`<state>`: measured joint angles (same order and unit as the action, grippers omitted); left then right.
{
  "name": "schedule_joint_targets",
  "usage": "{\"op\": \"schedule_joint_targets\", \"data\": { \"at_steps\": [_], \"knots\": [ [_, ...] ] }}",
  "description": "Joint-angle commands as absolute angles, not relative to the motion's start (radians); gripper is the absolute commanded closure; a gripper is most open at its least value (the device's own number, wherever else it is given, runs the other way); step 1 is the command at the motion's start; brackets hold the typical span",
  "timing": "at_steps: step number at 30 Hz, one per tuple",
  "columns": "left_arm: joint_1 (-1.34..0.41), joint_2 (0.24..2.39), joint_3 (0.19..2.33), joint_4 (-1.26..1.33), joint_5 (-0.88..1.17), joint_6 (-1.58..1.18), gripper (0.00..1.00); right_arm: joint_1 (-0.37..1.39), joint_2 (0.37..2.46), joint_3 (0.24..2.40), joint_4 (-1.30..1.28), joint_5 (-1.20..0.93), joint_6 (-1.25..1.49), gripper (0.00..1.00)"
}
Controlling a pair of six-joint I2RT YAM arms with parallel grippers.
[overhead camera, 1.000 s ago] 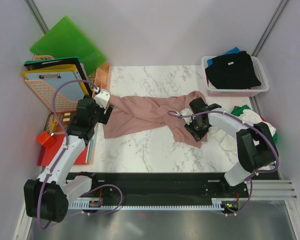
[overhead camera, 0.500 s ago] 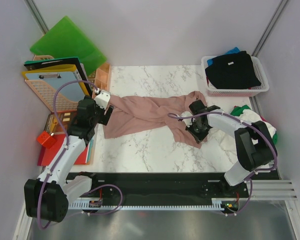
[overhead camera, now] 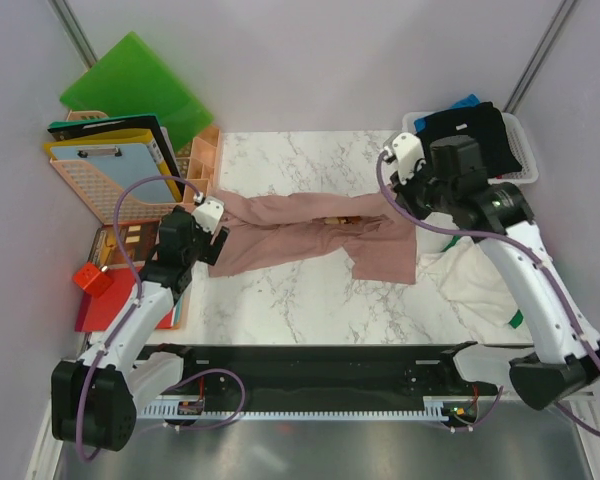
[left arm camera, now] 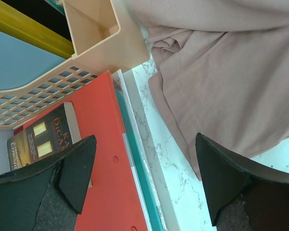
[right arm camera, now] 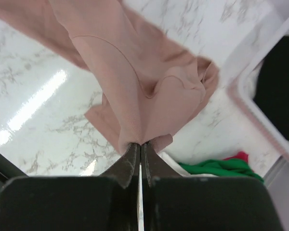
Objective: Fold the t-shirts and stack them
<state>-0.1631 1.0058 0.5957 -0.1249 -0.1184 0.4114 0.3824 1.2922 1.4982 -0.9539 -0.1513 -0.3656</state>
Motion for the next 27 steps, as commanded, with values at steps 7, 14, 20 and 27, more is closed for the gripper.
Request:
{"op": "schedule_joint_targets", "data": {
  "at_steps": [7, 14, 20, 27],
  "knots": [
    [-0.160, 0.948, 0.560, -0.035, -0.094, 0.451, 0.10, 0.385, 1.223, 1.532, -0.979, -0.156, -0.301, 1.00],
    [-0.160, 0.942, 0.534, -0.025, -0.097, 0.453, 0.10, 0.385, 1.218, 1.618, -0.974, -0.150, -0.270, 1.00],
    [-0.160, 0.920, 0.522, -0.021, -0.090, 0.468, 0.10, 0.385, 1.204, 1.732, -1.067, -0.218, -0.262, 1.00],
    [-0.160, 0.887, 0.483, 0.026, -0.103, 0.495, 0.10, 0.384, 1.059, 1.680, -1.154, -0.238, -0.242, 1.00]
  ]
}}
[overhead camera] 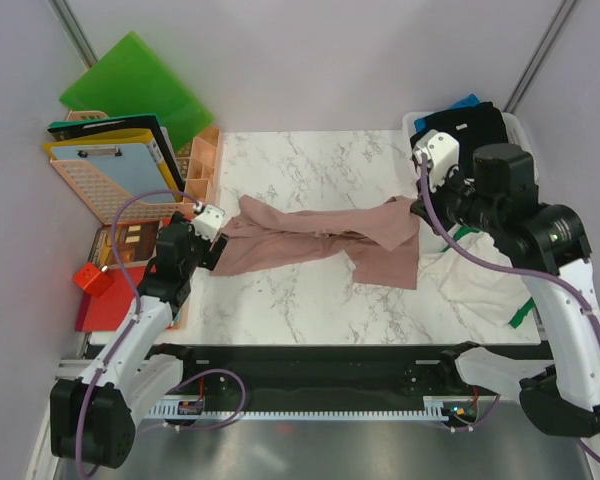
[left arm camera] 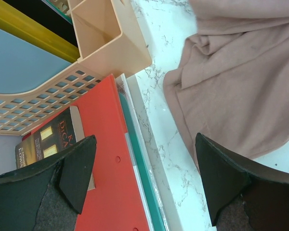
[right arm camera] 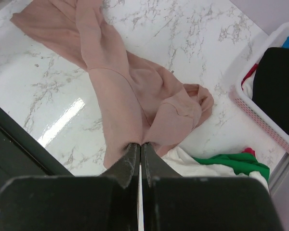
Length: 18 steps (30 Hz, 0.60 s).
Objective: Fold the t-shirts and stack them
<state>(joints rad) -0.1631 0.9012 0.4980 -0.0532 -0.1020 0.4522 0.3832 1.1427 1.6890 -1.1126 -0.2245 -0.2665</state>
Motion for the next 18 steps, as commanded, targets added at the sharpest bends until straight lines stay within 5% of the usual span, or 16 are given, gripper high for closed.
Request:
{"op": "schedule_joint_targets", "data": {
  "at_steps": [1, 9, 18],
  "knots": [
    [-0.160, 0.890, 0.483, 0.029, -0.103, 0.495, 0.10, 0.382, 1.042, 1.663, -1.147, -0.227, -0.248, 1.00],
    [-0.160, 1.043, 0.603, 0.008, -0.023, 0.443, 0.10, 0.382, 1.000, 1.563, -1.109, -0.186, -0.239, 1.00],
    [-0.192, 1.420, 1.049, -0.500, 0.635, 0.472, 0.11, 0.380, 1.038, 1.525, -1.074, -0.120, -0.250, 1.00]
  ]
}}
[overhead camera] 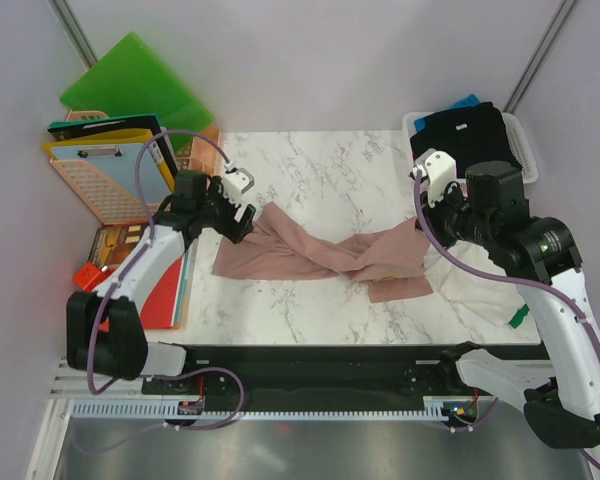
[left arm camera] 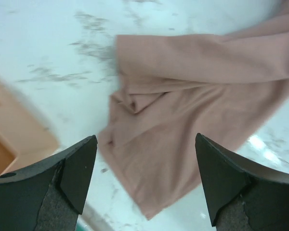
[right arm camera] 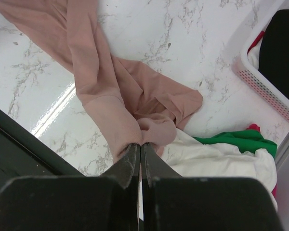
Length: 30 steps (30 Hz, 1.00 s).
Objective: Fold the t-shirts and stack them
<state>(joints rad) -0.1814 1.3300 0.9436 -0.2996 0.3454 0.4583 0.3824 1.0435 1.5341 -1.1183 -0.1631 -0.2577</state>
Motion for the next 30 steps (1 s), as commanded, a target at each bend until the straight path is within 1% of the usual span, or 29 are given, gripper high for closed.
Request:
{"op": "schedule_joint_targets", "data": {
  "at_steps": [1, 2, 3, 4, 6, 7, 11, 15, 20, 28, 30],
  "knots": [
    [-0.192, 1.522, 1.133, -0.541, 0.672, 0.480, 0.11, 0.379, 1.042, 1.520, -1.072, -0.114, -0.252, 1.00],
    [-0.192, 1.573, 1.179, -0.605, 0.714, 0.489, 0.11, 0.374, 1.051, 1.513, -1.066, -0.115, -0.252, 1.00],
    [-0.190, 1.673, 1.222, -0.624, 0.718, 0.480, 0.11, 0.370, 1.054, 1.509, -1.066, -0.117, -0.250, 1.00],
    [-0.187, 1.712, 1.285, -0.627, 0.722, 0.480, 0.11, 0.362, 1.060, 1.508, -1.068, -0.120, -0.250, 1.00],
    [-0.183, 1.790, 1.345, -0.635, 0.715, 0.474, 0.11, 0.347, 1.066, 1.511, -1.066, -0.115, -0.250, 1.00],
    [-0.180, 1.858, 1.403, -0.638, 0.722, 0.462, 0.12, 0.339, 1.071, 1.519, -1.068, -0.114, -0.249, 1.00],
    [-0.166, 1.980, 1.525, -0.666, 0.723, 0.426, 0.12, 0.331, 1.077, 1.535, -1.072, -0.112, -0.250, 1.00],
    [-0.146, 2.029, 1.581, -0.651, 0.710, 0.402, 0.12, 0.331, 1.077, 1.529, -1.074, -0.109, -0.253, 1.00],
    [-0.143, 2.049, 1.588, -0.604, 0.611, 0.402, 0.12, 0.331, 1.072, 1.487, -1.055, -0.118, -0.256, 1.00],
    [-0.141, 2.167, 1.667, -0.606, 0.736, 0.342, 0.13, 0.328, 1.080, 1.473, -1.048, -0.101, -0.258, 1.00],
    [-0.143, 2.180, 1.683, -0.606, 0.733, 0.341, 0.13, 0.328, 1.081, 1.473, -1.048, -0.098, -0.258, 1.00]
  ]
}}
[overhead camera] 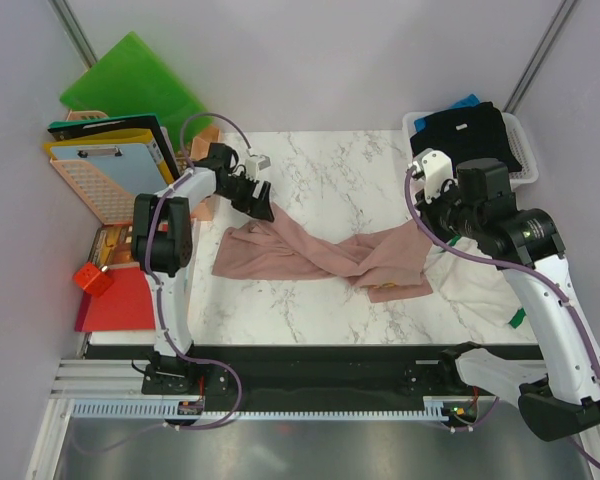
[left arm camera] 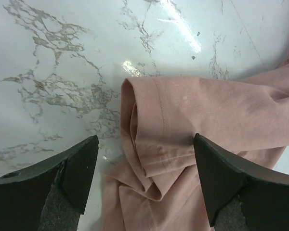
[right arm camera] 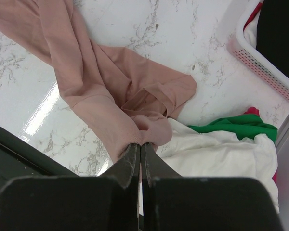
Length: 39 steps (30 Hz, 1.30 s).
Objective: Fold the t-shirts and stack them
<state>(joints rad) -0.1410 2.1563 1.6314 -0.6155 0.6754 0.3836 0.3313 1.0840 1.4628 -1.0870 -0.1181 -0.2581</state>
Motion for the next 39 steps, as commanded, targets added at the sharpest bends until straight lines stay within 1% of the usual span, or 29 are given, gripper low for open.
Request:
{"op": "schedule_joint_targets", "data": {
  "at_steps": [1, 4, 5, 6, 7, 9, 10, 14, 17, 21, 25, 27, 28, 29, 34, 38, 39],
  "knots": [
    [-0.143, 2.193, 1.687, -0.604, 0.730, 0.339, 0.14, 0.328, 1.084, 1.470, -1.046, -0.098, -0.256, 1.00],
    [-0.143, 2.206, 1.697, -0.604, 0.733, 0.341, 0.17, 0.328, 1.086, 1.460, -1.046, -0.094, -0.259, 1.00],
    [-0.143, 2.207, 1.700, -0.604, 0.736, 0.339, 0.34, 0.327, 1.089, 1.457, -1.042, -0.092, -0.259, 1.00],
    [-0.143, 2.204, 1.700, -0.606, 0.747, 0.336, 0.45, 0.327, 1.091, 1.453, -1.039, -0.091, -0.259, 1.00],
    [-0.143, 2.203, 1.701, -0.604, 0.753, 0.333, 0.53, 0.327, 1.092, 1.444, -1.035, -0.091, -0.259, 1.00],
    [-0.143, 2.197, 1.700, -0.606, 0.761, 0.331, 0.94, 0.325, 1.092, 1.436, -1.029, -0.094, -0.259, 1.00],
    [-0.143, 2.194, 1.697, -0.606, 0.759, 0.331, 0.98, 0.325, 1.097, 1.431, -1.025, -0.098, -0.259, 1.00],
    [-0.143, 2.174, 1.668, -0.606, 0.747, 0.351, 0.98, 0.325, 1.106, 1.428, -1.019, -0.103, -0.259, 1.00],
    [-0.143, 2.116, 1.615, -0.607, 0.735, 0.374, 0.98, 0.325, 1.103, 1.425, -1.012, -0.092, -0.261, 1.00],
    [-0.140, 1.953, 1.490, -0.606, 0.684, 0.422, 0.98, 0.325, 1.083, 1.404, -0.965, -0.052, -0.261, 1.00],
    [-0.115, 1.678, 1.401, -0.620, 0.649, 0.436, 0.98, 0.325, 1.066, 1.384, -0.908, -0.006, -0.268, 1.00],
    [-0.103, 1.582, 1.378, -0.643, 0.631, 0.440, 0.98, 0.324, 1.060, 1.382, -0.897, 0.017, -0.268, 1.00],
    [-0.101, 1.544, 1.378, -0.656, 0.600, 0.443, 0.98, 0.325, 1.049, 1.385, -0.896, 0.015, -0.267, 1.00],
    [-0.101, 1.461, 1.379, -0.676, 0.586, 0.448, 0.98, 0.325, 1.042, 1.387, -0.893, 0.014, -0.265, 1.00],
    [-0.098, 1.261, 1.404, -0.811, 0.520, 0.486, 0.98, 0.325, 0.964, 1.423, -0.902, 0.043, -0.270, 1.00],
    [-0.092, 1.082, 1.391, -0.839, 0.483, 0.497, 0.98, 0.315, 0.901, 1.491, -0.922, 0.051, -0.282, 1.00],
    [-0.092, 1.006, 1.384, -0.838, 0.470, 0.495, 0.98, 0.305, 0.872, 1.508, -0.923, 0.046, -0.284, 1.00]
  ]
}}
